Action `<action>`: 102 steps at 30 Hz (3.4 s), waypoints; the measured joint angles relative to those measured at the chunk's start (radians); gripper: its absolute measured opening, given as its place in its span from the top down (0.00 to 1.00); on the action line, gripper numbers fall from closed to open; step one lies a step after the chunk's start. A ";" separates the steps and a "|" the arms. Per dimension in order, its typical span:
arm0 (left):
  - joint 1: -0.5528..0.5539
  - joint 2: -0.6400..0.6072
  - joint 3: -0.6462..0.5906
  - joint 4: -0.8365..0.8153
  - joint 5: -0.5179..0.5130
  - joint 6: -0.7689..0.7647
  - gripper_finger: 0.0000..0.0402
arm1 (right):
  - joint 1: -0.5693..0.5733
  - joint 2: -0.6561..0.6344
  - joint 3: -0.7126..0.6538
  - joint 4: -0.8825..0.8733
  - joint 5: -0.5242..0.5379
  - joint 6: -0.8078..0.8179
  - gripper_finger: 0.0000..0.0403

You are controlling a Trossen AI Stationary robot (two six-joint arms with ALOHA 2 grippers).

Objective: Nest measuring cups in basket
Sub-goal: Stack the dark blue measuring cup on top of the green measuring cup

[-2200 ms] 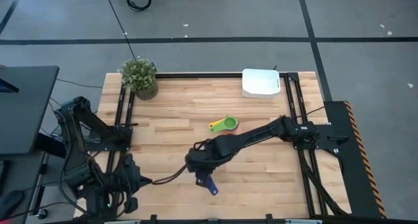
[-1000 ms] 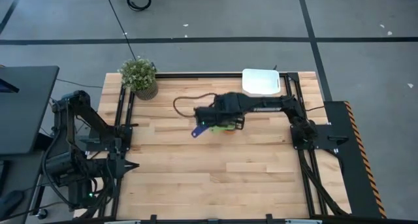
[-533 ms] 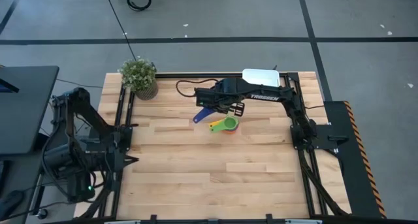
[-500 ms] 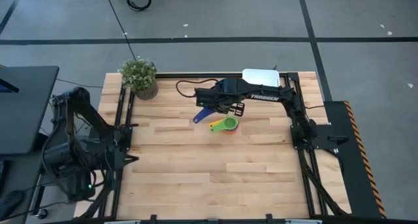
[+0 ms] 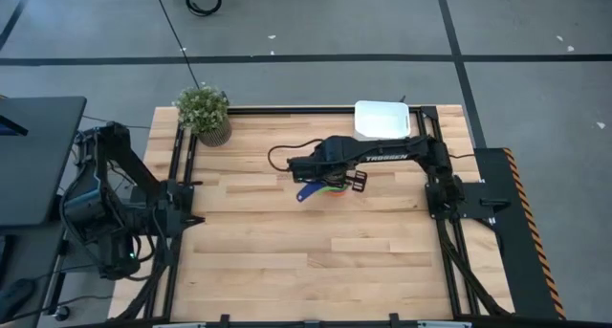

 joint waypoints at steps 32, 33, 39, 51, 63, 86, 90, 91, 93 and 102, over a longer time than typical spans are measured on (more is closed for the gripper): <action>0.125 -0.049 0.000 0.000 0.029 0.094 1.00 | -0.061 -0.323 -0.804 0.715 -0.047 0.023 0.97; 0.130 -0.049 0.000 0.000 0.030 0.097 1.00 | -0.064 -0.323 -0.804 0.714 -0.047 0.014 0.97; 0.140 -0.049 0.000 0.000 0.030 0.097 1.00 | -0.082 -0.323 -0.805 0.701 -0.059 -0.003 0.94; 0.140 -0.049 0.000 0.000 0.031 0.096 1.00 | -0.090 -0.317 -0.809 0.663 -0.058 -0.085 0.82; 0.140 -0.049 0.000 0.000 0.030 0.095 1.00 | -0.090 -0.317 -0.798 0.656 -0.116 -0.126 0.84; 0.140 -0.049 0.000 0.000 0.030 0.127 1.00 | -0.089 -0.319 -0.797 0.689 -0.143 -0.248 0.74; 0.140 -0.049 0.000 0.000 0.034 0.130 1.00 | -0.087 -0.330 -0.796 0.689 -0.147 -0.194 0.73; 0.140 -0.049 0.000 0.000 0.042 0.130 1.00 | -0.086 -0.334 -0.796 0.688 -0.150 -0.188 0.73; 0.140 -0.049 0.000 0.000 0.050 0.130 1.00 | -0.083 -0.342 -0.796 0.696 -0.157 -0.186 0.73; 0.139 -0.049 0.000 0.000 0.053 0.130 1.00 | -0.076 -0.372 -0.796 0.680 -0.162 -0.180 0.73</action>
